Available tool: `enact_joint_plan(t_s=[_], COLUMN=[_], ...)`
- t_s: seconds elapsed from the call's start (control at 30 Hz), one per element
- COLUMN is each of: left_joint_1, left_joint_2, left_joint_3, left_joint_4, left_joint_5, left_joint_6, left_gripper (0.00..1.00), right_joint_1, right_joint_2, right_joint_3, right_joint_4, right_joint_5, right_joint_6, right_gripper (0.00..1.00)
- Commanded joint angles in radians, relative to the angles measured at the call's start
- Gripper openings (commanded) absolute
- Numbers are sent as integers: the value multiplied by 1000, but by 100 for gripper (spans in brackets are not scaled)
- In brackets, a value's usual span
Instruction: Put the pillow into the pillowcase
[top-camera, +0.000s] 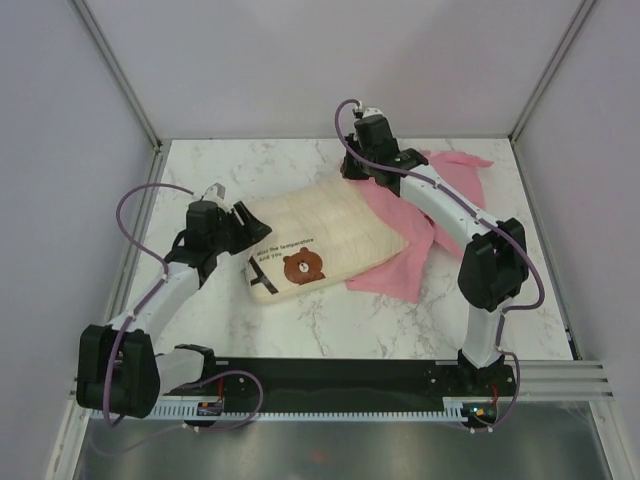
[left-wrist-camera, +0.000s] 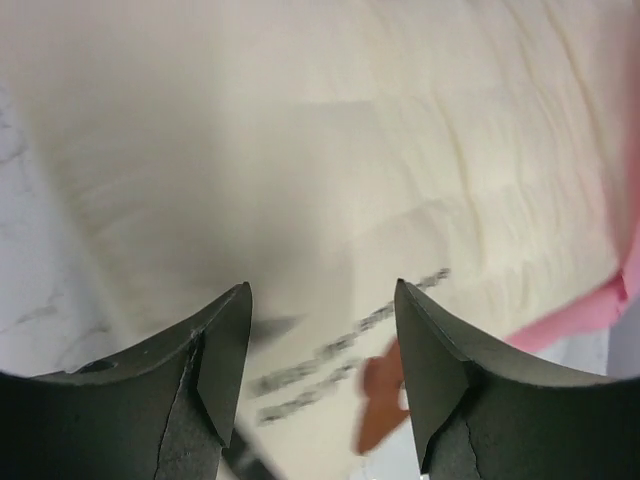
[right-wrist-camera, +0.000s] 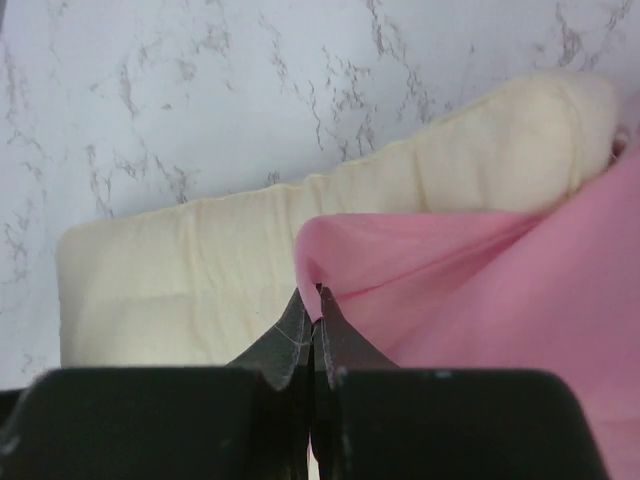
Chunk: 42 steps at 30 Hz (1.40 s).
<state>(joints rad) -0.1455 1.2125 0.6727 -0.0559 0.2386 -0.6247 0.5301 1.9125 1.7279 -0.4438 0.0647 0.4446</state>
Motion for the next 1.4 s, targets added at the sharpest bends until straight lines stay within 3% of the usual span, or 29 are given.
enact_joint_plan(t_s=[0.0, 0.07, 0.1, 0.13, 0.17, 0.23, 0.3, 0.37, 0.6, 0.8, 0.97, 1.13, 1.37], left_joint_1=[-39, -40, -40, -42, -42, -42, -42, -42, -40, -39, -2, 34, 34], left_joint_2=[-88, -120, -128, -140, -145, -157, -183, -220, -361, -451, -467, -459, -435], left_joint_3=[-1, -21, -30, -42, -70, -97, -140, -176, -200, -173, -197, -255, -366], left_joint_4=[19, 5, 4, 2, 5, 4, 2, -4, -136, -237, -309, -305, -181], left_joint_5=[82, 74, 71, 67, 61, 47, 24, -27, -214, -280, -312, -308, -214], left_joint_6=[-78, -70, -67, -63, -60, -56, -55, -50, -59, -85, -145, -194, -230], left_gripper=[66, 66, 66, 66, 66, 69, 76, 84, 98, 100, 100, 100, 100], right_joint_1=[34, 22, -2, -18, -30, -58, -67, -67, -67, -65, -65, -65, -44], right_joint_2=[-23, -27, -35, -41, -52, -104, -179, -231, -484, -590, -595, -531, -417], right_joint_3=[70, 39, 24, 9, -34, -89, -184, -279, -545, -773, -948, -1012, -1056], right_joint_4=[16, 4, 1, -3, -4, -4, -1, 5, 13, 103, 281, 399, 524], right_joint_5=[-25, -9, -8, -11, -8, 26, 93, 145, 192, 68, -26, -59, -75], right_joint_6=[0, -13, -14, -12, -12, -17, -30, -37, -21, 40, 118, 154, 200], right_gripper=[0, 6, 21, 55, 67, 81, 84, 86, 87, 84, 83, 83, 72])
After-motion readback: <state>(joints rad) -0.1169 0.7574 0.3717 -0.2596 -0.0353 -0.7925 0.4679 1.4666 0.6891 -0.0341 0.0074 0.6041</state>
